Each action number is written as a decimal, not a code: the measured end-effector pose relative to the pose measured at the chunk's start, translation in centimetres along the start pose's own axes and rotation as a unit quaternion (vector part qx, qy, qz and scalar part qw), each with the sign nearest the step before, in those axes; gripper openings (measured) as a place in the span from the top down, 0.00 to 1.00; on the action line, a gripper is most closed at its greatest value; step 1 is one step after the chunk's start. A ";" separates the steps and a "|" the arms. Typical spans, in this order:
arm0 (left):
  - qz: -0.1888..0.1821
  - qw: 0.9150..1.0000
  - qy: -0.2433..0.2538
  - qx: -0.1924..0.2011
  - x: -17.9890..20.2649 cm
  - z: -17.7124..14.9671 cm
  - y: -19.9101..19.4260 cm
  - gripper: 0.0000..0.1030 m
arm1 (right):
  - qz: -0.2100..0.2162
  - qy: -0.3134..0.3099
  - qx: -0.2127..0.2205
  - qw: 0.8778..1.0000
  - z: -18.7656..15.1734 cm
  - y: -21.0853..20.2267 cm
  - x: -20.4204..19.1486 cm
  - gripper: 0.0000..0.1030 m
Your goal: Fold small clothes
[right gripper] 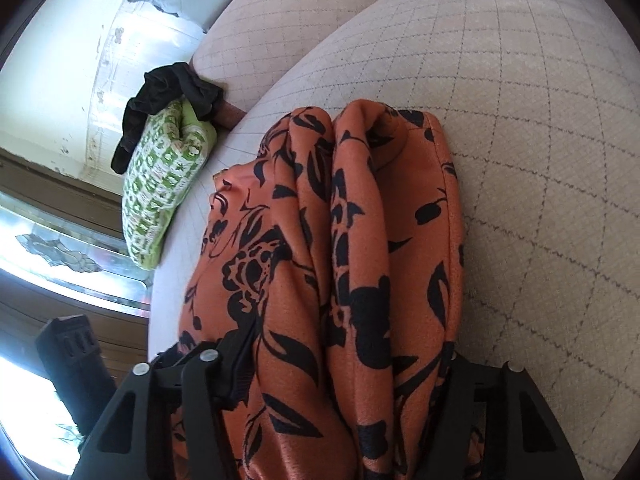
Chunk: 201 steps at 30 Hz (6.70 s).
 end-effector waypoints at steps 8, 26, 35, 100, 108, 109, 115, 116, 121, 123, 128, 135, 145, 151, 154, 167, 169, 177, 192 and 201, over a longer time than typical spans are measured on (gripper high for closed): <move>0.008 1.000 0.001 0.007 -0.2 0.4 -0.3 0.28 | -0.002 -0.002 0.002 1.000 -0.1 0.1 0.0 0.42; 0.007 1.000 -0.010 0.016 -1.0 0.6 -0.8 0.44 | -0.020 -0.033 0.015 0.999 -0.5 -0.1 -1.6 0.45; -0.041 0.997 -0.059 -0.014 -1.9 0.0 0.9 0.38 | -0.007 -0.006 0.004 1.000 -0.4 0.5 -0.9 0.45; 0.266 0.962 -0.028 0.055 -14.3 -3.6 -6.6 0.28 | 0.008 -0.133 -0.016 0.991 -5.2 7.7 -13.1 0.75; 0.310 0.944 -0.034 0.106 -12.0 -3.9 -11.4 0.20 | -0.013 -0.184 0.089 0.979 -6.1 1.3 -14.4 0.72; 0.319 0.939 -0.040 0.118 -11.5 -4.2 -12.7 0.15 | -0.017 -0.201 0.110 0.973 -6.5 -0.1 -14.9 0.72; 0.327 0.927 -0.045 0.176 -8.2 -4.6 -19.9 0.13 | -0.002 -0.233 0.191 0.953 -9.3 -7.6 -16.8 0.47; 0.327 0.926 -0.045 0.185 -7.9 -4.5 -21.0 0.12 | 0.003 -0.232 0.202 0.952 -9.7 -8.7 -17.1 0.26; 0.333 0.911 -0.045 0.238 -5.3 -4.1 -26.9 0.08 | -0.015 -0.269 0.239 0.933 -11.9 -13.3 -19.1 0.24; 0.332 0.908 -0.041 0.253 -4.4 -4.0 -28.7 0.08 | -0.006 -0.275 0.241 0.931 -12.7 -14.8 -19.8 0.24; 0.329 0.907 -0.037 0.260 -2.6 -4.1 -31.4 0.08 | -0.018 -0.292 0.250 0.923 -14.5 -17.8 -21.2 0.24; 0.351 0.891 -0.018 0.286 -0.2 -4.7 -35.0 0.08 | -0.033 -0.304 0.267 0.914 -16.4 -21.7 -22.9 0.24; 0.337 0.884 -0.026 0.321 1.0 -5.7 -40.0 0.08 | -0.038 -0.332 0.268 0.904 -19.3 -23.6 -25.2 0.24; 0.334 0.881 -0.018 0.335 1.8 -6.7 -41.8 0.08 | -0.039 -0.329 0.268 0.905 -20.9 -24.1 -26.4 0.24; 0.332 0.880 -0.016 0.341 2.1 -7.1 -42.7 0.08 | -0.043 -0.336 0.272 0.901 -21.4 -24.5 -26.8 0.24; 0.322 0.881 -0.017 0.347 2.4 -8.6 -44.5 0.08 | -0.056 -0.332 0.289 0.896 -22.2 -26.2 -27.7 0.24; 0.319 0.883 -0.019 0.345 2.3 -8.8 -44.5 0.08 | -0.059 -0.331 0.292 0.896 -22.2 -26.4 -27.7 0.24; 0.311 0.889 -0.008 0.336 2.2 -8.8 -43.9 0.08 | -0.063 -0.324 0.288 0.899 -21.8 -25.8 -27.5 0.24; 0.292 0.895 -0.003 0.336 2.8 -8.6 -44.1 0.08 | -0.071 -0.317 0.284 0.902 -21.3 -25.4 -27.3 0.24; 0.298 0.894 -0.005 0.335 2.1 -8.8 -44.1 0.08 | -0.073 -0.323 0.276 0.902 -21.3 -23.9 -27.6 0.24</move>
Point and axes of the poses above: each gripper's, at about its wrist camera, not at the fingertips, and y roughly the way its jaws point, x to its right, z to its top, the point moved 5 cm from there along y, roughly the way its jaws point, and after that the axes turned 1 degree about x, right-handed, at the moved point
